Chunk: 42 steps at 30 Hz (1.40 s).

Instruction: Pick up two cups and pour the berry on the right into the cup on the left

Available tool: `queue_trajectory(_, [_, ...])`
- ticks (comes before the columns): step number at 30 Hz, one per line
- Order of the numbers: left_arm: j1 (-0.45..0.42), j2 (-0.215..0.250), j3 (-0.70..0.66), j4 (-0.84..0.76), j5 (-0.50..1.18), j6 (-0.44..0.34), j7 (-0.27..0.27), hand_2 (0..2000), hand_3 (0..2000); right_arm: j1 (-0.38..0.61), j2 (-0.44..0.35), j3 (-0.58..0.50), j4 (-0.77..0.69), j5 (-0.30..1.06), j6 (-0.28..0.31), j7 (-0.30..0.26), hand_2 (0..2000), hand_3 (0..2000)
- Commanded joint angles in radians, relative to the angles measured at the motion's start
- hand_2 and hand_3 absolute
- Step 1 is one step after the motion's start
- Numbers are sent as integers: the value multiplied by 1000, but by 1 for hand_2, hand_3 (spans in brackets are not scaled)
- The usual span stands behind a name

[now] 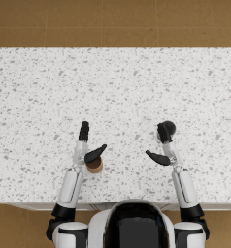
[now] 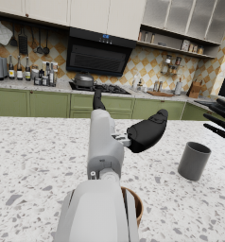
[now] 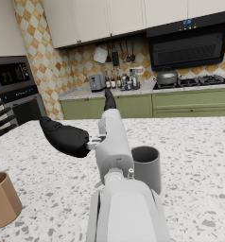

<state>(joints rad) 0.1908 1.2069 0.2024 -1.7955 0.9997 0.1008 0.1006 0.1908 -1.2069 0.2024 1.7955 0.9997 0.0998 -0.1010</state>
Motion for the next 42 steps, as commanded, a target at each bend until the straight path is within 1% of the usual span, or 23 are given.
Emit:
queue_trajectory(1, [0,0,0,0,0,0,0,0,0,0,0,0,0,0,0,0,0,0])
queue_trajectory(14, [0,0,0,0,0,0,0,0,0,0,0,0,0,0,0,0,0,0])
queue_trajectory(15, [2,1,30,16,0,0,0,0,0,0,0,0,0,0,0,0,0,0])
queue_trajectory(16, [0,3,23,26,0,-29,-28,0,0,2,-1,30,-16,0,0,0,0,0])
queue_trajectory(17, [-20,-4,-4,5,0,-49,-49,0,0,6,-6,20,1,0,-28,29,0,0])
queue_trajectory(19, [-60,-16,-41,-27,0,-74,-74,0,0,-4,-8,-6,24,0,-63,64,0,0])
queue_trajectory(22, [-144,-40,-81,-55,0,-91,-91,0,0,-32,-6,-84,18,0,-86,87,0,0])
queue_trajectory(26, [-206,-56,-76,-91,125,-98,-98,0,0,-44,-14,-157,18,125,-96,97,0,0])
queue_trajectory(29, [-256,-66,-105,-115,219,-100,-100,0,0,-55,-18,-192,11,219,-98,100,0,0])
queue_trajectory(33, [-314,-77,-123,-98,278,-101,-100,0,0,-54,-27,-220,-20,336,-99,101,0,0])
queue_trajectory(36, [-345,-81,-117,-82,291,-101,-101,0,0,-54,-33,-206,-74,372,-100,101,0,0])
queue_trajectory(42, [-402,-91,-91,-80,298,-101,-101,0,0,-28,-50,-190,-162,390,-100,101,0,0])
